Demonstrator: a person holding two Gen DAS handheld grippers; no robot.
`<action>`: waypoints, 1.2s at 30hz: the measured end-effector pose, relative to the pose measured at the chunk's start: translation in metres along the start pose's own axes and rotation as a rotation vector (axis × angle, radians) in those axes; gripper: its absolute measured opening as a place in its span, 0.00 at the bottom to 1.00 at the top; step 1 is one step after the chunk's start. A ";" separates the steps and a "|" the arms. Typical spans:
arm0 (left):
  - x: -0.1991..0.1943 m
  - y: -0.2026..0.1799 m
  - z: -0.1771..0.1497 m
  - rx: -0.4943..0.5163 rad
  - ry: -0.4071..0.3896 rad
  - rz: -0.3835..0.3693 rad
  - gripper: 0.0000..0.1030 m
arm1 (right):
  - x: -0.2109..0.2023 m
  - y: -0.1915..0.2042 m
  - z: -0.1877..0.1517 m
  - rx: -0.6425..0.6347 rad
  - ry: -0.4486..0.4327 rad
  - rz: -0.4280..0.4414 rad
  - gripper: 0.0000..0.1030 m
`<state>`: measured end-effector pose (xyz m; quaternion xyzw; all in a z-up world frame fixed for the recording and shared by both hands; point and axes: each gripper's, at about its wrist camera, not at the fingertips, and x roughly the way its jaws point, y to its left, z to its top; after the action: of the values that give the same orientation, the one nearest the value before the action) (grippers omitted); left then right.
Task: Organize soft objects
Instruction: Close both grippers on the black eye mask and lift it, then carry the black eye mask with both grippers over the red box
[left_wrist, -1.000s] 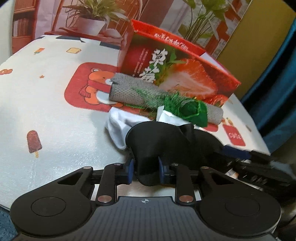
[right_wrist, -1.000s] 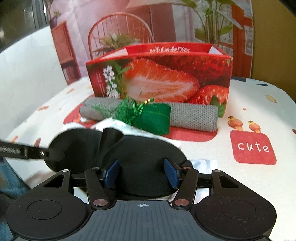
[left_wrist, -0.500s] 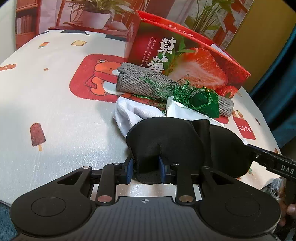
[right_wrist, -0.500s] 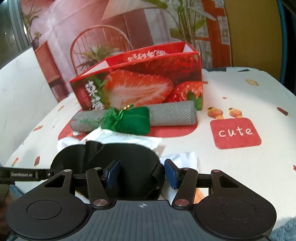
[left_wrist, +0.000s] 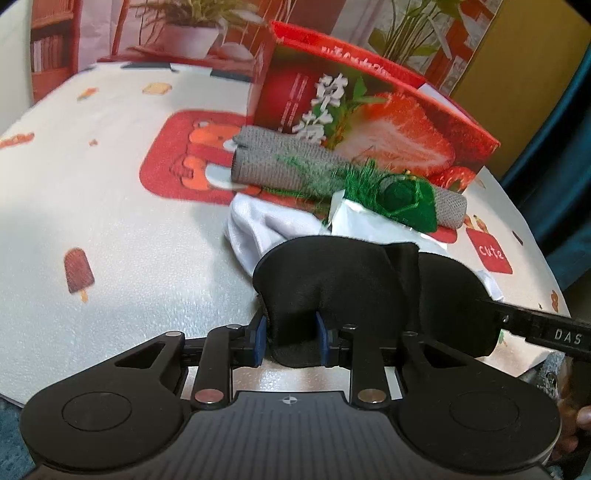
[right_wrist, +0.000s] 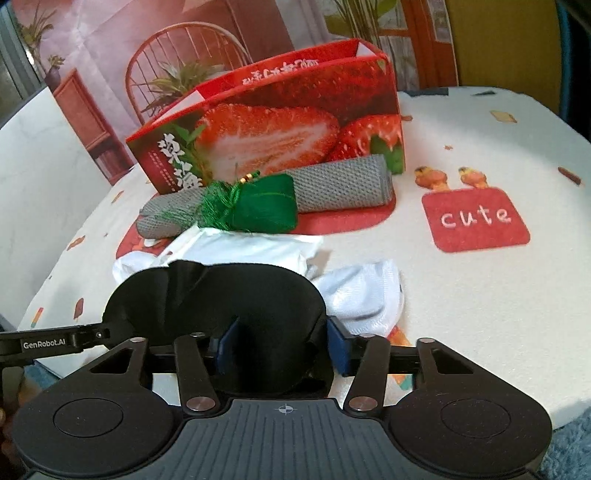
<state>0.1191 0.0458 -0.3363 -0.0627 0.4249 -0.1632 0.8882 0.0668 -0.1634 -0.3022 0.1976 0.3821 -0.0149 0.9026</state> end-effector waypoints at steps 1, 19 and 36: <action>-0.004 -0.002 0.001 0.008 -0.016 0.002 0.25 | -0.004 0.003 0.002 -0.014 -0.013 0.002 0.38; -0.066 -0.036 0.011 0.123 -0.276 -0.002 0.15 | -0.055 0.031 0.043 -0.143 -0.190 0.130 0.13; -0.089 -0.035 0.091 0.098 -0.414 -0.030 0.13 | -0.057 0.041 0.112 -0.159 -0.271 0.185 0.13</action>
<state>0.1291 0.0415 -0.2049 -0.0578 0.2237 -0.1807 0.9560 0.1103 -0.1737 -0.1780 0.1564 0.2370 0.0719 0.9561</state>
